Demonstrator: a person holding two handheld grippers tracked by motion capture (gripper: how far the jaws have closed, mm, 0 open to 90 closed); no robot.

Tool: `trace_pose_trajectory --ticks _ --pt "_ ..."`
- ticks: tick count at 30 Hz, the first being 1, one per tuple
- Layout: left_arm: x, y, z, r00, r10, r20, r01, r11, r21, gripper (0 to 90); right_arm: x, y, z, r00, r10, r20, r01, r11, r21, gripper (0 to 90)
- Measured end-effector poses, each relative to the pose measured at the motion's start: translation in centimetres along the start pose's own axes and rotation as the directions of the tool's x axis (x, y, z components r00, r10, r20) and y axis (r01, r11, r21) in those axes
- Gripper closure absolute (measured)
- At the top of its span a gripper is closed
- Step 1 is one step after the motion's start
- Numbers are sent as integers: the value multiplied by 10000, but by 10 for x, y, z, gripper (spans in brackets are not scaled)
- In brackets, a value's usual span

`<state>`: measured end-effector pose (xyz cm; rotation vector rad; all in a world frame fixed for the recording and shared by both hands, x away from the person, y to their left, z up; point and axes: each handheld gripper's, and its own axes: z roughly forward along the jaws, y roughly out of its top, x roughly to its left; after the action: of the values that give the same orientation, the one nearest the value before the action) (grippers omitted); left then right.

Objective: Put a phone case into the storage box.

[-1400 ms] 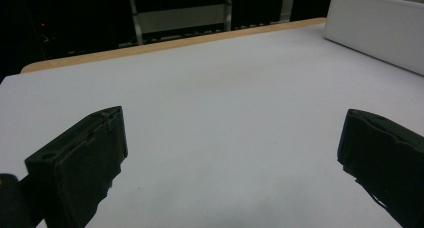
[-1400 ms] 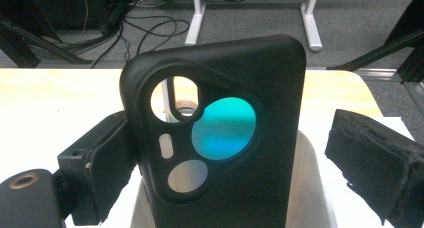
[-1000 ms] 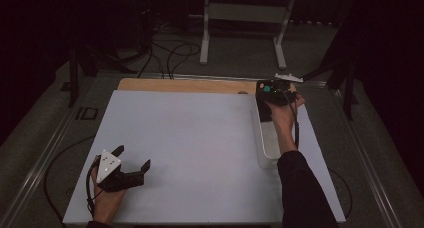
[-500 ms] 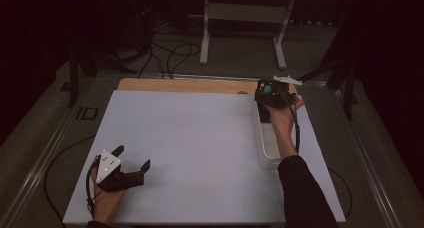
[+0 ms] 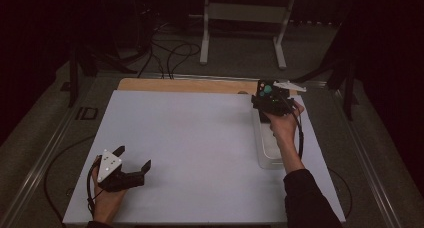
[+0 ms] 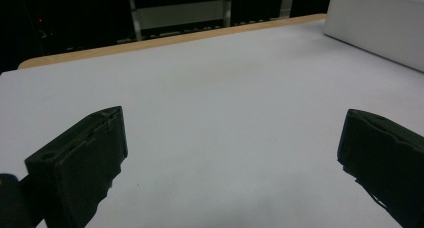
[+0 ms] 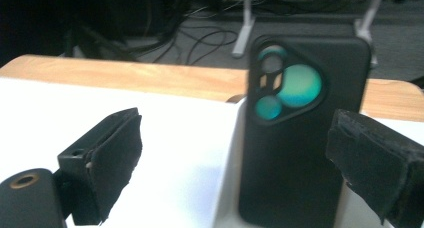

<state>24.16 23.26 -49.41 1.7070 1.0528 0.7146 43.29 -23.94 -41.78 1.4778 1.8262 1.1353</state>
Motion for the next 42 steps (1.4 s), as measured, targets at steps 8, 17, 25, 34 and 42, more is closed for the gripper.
trace_pose_trajectory --ticks 8,17,25,34,42 --pt "1 0 1 9999 -36 133 33 9999 162 1 10 -16 -23 9968 -448 -659 446 9990 -51 81" --pt "0 -1 4 9979 -122 633 90 9986 516 1 24 -48 -55 9924 -835 -905 793 9956 -492 82" --pt "0 4 2 9936 -218 1110 156 9983 565 1 37 -81 -82 9775 -1576 -1402 1474 9858 -805 82" --pt "1 8 -6 9945 -269 1009 261 9996 89 1 35 -107 -98 9628 -1992 -1827 1787 9762 -1229 82" --pt "1 11 -12 9954 -179 940 204 9995 -257 1 31 -128 -113 9511 -2248 -2117 1912 9671 -1680 82"
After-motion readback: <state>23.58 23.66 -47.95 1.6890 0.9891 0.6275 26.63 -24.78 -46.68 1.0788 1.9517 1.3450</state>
